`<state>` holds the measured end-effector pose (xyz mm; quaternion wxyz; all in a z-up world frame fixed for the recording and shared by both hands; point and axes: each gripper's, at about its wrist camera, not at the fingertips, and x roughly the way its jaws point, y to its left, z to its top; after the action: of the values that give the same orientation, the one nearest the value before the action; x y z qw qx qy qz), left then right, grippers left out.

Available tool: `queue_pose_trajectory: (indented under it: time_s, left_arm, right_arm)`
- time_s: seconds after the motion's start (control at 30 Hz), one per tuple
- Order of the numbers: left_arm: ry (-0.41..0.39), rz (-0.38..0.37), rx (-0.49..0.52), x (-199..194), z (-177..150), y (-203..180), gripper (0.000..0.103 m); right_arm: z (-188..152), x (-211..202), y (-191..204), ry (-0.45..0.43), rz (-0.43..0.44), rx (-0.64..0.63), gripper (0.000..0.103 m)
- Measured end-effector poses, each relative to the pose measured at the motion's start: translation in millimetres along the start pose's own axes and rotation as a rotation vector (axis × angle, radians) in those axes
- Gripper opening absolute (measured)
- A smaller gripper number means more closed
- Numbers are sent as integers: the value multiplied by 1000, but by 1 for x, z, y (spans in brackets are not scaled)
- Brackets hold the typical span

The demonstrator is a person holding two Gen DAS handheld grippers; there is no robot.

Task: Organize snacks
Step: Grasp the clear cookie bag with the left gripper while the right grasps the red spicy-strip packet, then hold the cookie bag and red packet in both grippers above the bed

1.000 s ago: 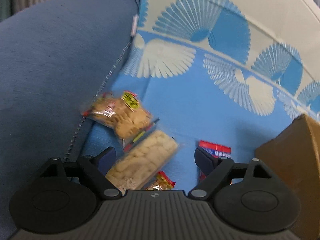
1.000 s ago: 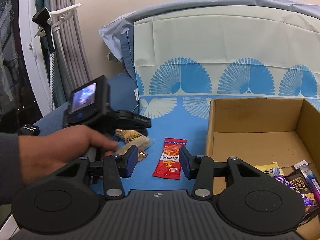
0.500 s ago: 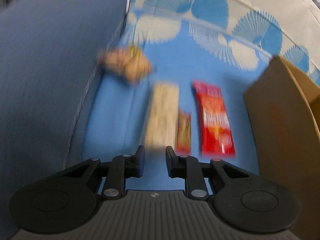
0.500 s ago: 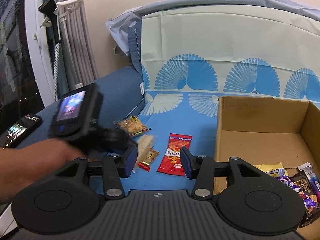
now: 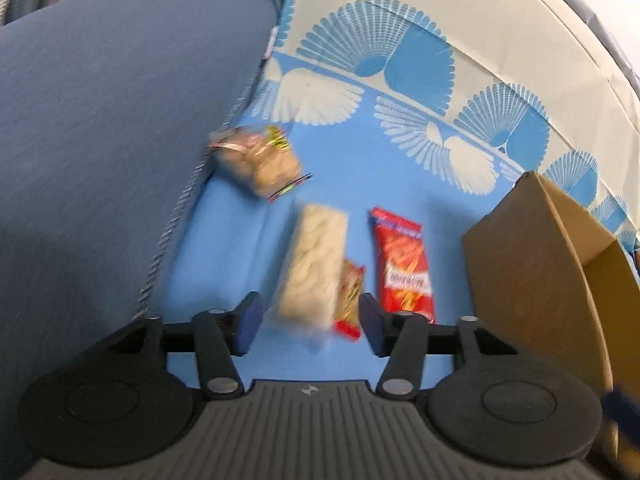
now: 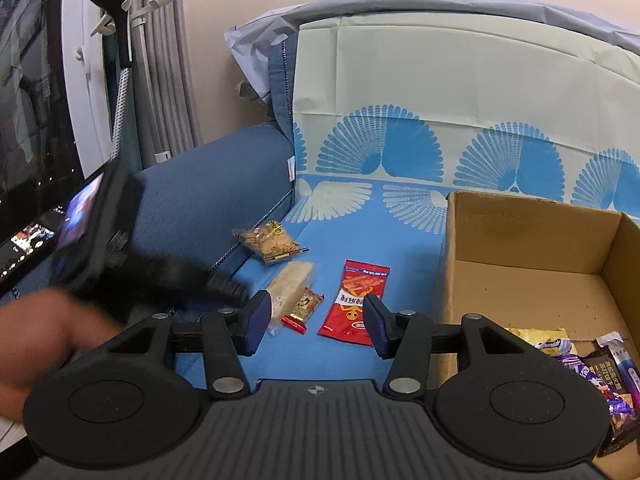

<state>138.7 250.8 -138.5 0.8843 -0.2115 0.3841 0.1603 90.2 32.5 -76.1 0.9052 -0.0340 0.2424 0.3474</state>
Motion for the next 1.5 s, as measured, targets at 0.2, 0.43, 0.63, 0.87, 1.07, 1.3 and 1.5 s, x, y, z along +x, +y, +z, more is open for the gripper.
queue_pose_trajectory:
  time_s: [0.2,0.43,0.63,0.87,1.07,1.3,1.5]
  left_arm:
    - [58,89,92,35,4,-18,41]
    - [106,59,106,-6,-35,10,40]
    - [111,10,82,-48,-78,34,40]
    - [48,15,90,-57,-84,30,40]
    - [75,-46,74,-53,-84,37,40]
    - [70,-58,83,-53,-86,37,40]
    - [80,-78,86,-50,-86,39,41]
  right_arm:
    - [-2,0,-2,6,3,-18,53]
    - [-7,2,0,10,-8,-49,53]
    - [-9,1,8,-12,-20,-74,53]
    - [-1,8,13,9,-17,-41,53]
    - [34,62,8,86,-77,62,53]
    - [40,174,12,247,-255,111,73]
    - [26,230,-7,393,-364,129,80]
